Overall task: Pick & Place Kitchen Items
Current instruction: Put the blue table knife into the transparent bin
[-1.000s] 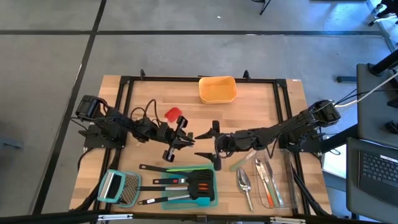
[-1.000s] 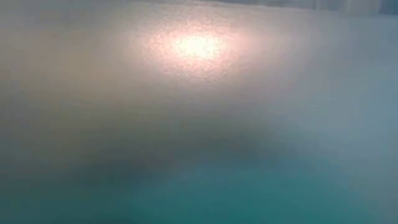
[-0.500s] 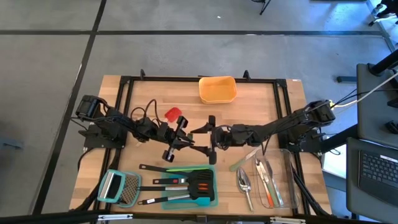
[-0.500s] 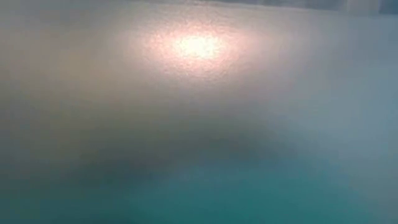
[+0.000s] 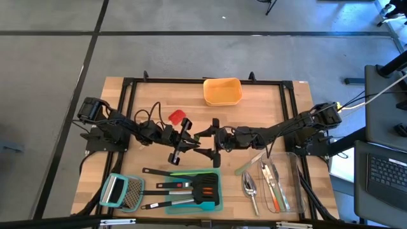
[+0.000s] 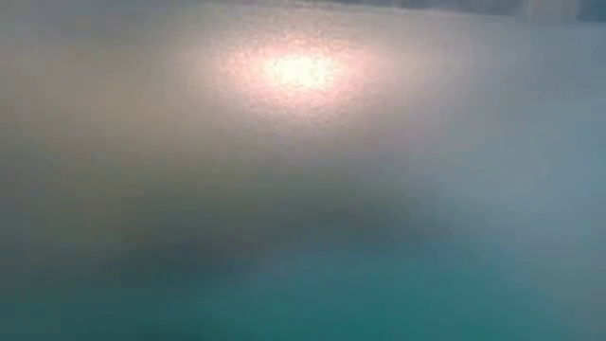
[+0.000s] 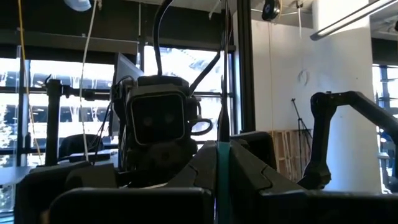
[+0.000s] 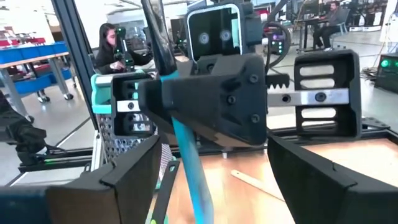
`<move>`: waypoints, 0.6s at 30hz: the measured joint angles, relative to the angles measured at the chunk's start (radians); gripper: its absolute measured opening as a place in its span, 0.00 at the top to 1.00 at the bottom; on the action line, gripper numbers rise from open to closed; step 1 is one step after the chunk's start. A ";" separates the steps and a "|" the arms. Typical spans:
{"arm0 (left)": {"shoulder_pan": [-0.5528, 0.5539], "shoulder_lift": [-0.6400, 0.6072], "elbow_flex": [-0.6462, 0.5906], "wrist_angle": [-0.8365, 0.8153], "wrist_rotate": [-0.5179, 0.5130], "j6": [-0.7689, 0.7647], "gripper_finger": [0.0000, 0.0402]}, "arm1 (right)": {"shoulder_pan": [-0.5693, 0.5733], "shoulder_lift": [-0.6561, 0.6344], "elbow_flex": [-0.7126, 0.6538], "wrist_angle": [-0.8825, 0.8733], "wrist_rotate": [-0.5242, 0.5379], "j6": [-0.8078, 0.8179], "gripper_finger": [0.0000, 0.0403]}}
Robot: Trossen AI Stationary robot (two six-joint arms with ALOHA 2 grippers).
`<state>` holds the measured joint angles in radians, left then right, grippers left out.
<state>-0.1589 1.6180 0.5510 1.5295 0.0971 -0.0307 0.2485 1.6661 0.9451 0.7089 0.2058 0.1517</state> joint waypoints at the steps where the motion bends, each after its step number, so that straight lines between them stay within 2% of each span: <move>1: 0.000 0.000 0.000 0.000 0.000 0.000 0.97 | 0.000 0.000 0.000 -0.006 0.000 0.001 0.27; 18: 0.012 0.000 0.000 -0.031 -0.020 0.003 0.97 | 0.000 0.000 0.000 -0.036 -0.026 0.024 0.39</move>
<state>-0.1467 1.6180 0.5510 1.4988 0.0772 -0.0278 0.2485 1.6661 0.9451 0.6728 0.1799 0.1757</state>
